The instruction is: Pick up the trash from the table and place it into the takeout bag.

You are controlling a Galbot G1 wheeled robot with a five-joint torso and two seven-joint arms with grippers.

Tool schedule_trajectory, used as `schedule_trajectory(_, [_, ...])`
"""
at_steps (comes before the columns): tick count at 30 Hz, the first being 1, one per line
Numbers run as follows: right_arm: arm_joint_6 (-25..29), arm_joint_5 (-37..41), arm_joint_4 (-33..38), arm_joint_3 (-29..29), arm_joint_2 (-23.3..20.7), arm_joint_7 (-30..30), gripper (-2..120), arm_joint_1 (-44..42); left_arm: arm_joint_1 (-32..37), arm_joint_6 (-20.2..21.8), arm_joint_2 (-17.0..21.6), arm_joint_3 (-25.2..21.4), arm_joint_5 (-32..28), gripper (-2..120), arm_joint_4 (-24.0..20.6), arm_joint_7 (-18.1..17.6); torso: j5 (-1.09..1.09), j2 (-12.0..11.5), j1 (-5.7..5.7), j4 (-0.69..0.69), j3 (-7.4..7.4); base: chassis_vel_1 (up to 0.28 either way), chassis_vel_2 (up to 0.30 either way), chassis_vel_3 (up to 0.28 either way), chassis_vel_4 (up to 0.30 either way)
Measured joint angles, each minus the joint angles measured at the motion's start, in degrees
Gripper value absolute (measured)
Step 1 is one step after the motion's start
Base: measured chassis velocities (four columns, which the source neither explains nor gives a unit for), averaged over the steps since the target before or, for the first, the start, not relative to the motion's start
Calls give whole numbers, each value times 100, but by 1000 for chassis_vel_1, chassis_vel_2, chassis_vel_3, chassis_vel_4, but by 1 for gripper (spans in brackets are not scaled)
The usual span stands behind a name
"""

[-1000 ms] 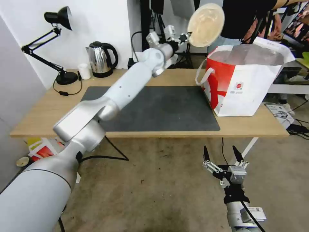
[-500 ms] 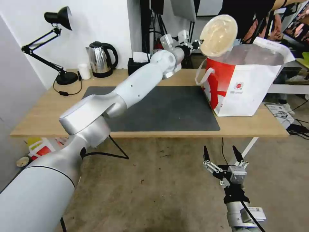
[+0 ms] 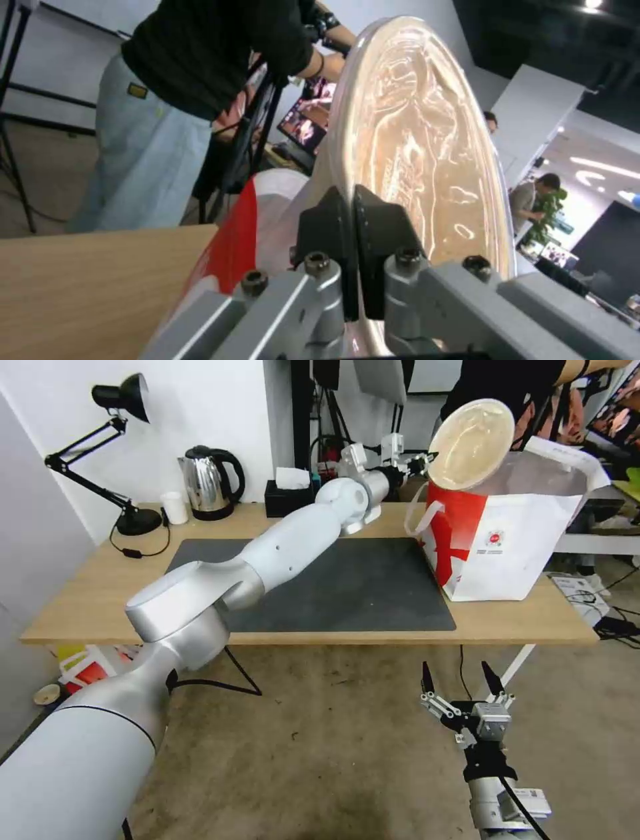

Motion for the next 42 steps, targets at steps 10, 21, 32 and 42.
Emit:
schedule_trajectory(10, [0,0,0,0,0,0,100,0,7,23,10,-266,142,0,105,54,0,0,0,1,0,0,0,0,0])
schedule_trajectory(21, [0,0,0,0,0,0,100,0,-30,374,14,-414,493,0,312,179,0,0,0,0,0,0,0,0,0])
schedule_trajectory(32, [0,0,0,0,0,0,100,0,26,456,17,-484,764,0,456,410,0,0,0,0,0,0,0,0,0])
schedule_trajectory(42, [0,0,0,0,0,0,100,0,134,613,18,-515,1102,0,486,460,-1,0,0,0,0,0,0,0,0])
